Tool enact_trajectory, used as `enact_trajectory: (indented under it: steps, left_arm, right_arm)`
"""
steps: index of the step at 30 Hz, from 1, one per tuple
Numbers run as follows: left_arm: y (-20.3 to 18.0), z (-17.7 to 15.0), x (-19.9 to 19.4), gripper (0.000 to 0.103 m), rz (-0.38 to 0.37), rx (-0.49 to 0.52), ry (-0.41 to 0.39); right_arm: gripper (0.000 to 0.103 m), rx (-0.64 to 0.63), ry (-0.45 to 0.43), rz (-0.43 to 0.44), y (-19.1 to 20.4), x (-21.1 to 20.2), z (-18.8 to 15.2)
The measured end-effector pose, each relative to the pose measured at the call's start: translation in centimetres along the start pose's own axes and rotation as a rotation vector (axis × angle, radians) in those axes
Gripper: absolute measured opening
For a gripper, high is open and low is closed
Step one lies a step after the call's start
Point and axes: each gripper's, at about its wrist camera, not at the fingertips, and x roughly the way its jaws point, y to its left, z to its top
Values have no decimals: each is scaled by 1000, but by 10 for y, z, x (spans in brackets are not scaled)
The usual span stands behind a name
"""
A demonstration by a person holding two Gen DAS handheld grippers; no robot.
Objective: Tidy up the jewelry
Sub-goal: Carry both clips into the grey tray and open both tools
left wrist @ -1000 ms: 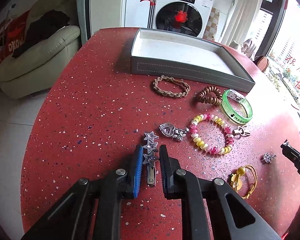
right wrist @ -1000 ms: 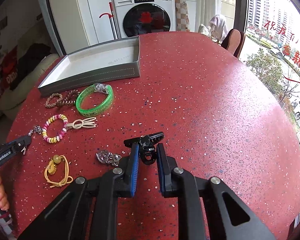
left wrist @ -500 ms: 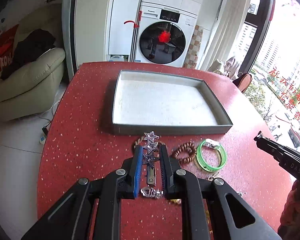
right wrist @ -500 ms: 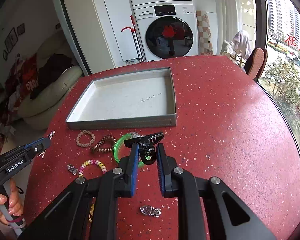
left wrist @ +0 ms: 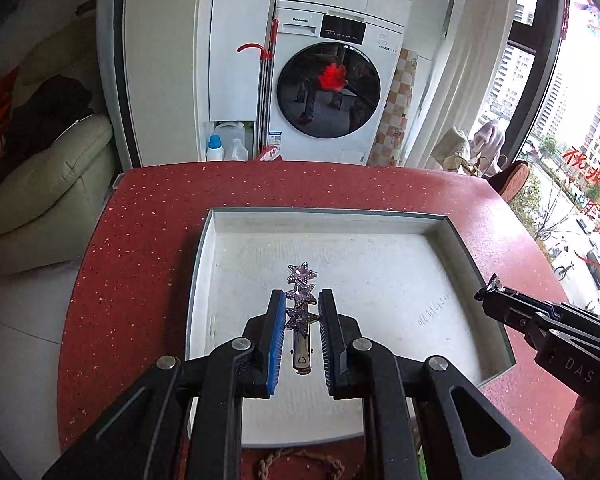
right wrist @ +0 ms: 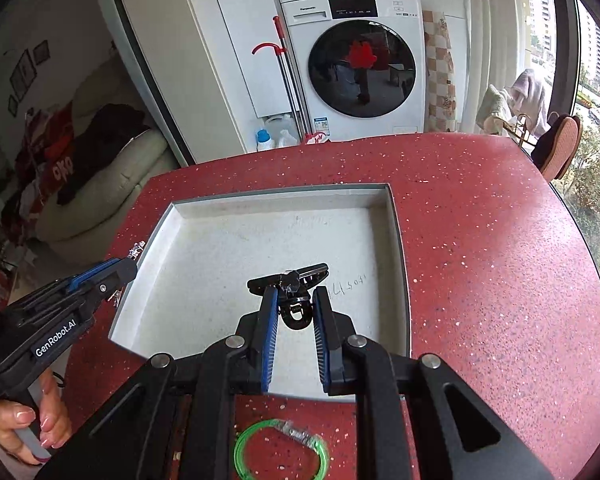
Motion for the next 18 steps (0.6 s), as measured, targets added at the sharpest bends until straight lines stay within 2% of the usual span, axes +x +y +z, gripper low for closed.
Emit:
enact_trajectory:
  steps: [7,14,18]
  left_arm:
    - [7,2,62,35,45,5,93]
    - [1,-8,80,35,103,50,109]
    - [-3,-13,82,36,131,71,106]
  right_arm:
    - [19,31,76,-28,-15,59,16]
    - [19,43,131,-66,-25,85,9]
    - [21,27,128,-79,-23,86,7]
